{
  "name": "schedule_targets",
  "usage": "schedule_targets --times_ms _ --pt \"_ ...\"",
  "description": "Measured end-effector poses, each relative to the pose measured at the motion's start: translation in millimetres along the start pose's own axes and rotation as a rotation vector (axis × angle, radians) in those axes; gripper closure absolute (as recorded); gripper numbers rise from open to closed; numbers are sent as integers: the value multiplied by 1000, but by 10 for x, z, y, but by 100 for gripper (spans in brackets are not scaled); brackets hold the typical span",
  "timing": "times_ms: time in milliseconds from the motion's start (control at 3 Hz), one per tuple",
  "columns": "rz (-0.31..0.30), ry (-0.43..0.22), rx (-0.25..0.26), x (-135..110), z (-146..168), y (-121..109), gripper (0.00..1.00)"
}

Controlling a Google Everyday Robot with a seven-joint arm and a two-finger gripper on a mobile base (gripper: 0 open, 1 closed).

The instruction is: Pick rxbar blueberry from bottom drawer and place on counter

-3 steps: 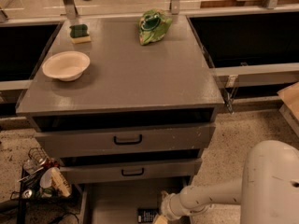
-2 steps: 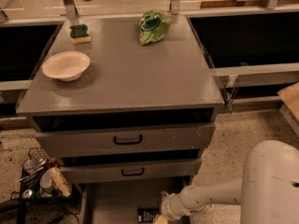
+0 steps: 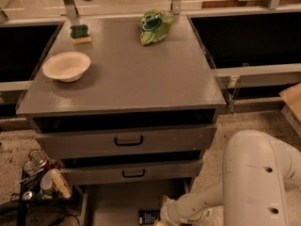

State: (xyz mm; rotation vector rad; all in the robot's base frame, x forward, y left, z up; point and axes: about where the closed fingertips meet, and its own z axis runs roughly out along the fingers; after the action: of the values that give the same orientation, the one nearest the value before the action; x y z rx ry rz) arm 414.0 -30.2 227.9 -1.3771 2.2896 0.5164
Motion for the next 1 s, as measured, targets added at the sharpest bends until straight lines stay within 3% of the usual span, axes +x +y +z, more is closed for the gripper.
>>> schedule_targets --times_ms 667,1000 --pt "38 -5 -49 293 211 -85 0" --pt "38 -5 -49 293 212 -86 0"
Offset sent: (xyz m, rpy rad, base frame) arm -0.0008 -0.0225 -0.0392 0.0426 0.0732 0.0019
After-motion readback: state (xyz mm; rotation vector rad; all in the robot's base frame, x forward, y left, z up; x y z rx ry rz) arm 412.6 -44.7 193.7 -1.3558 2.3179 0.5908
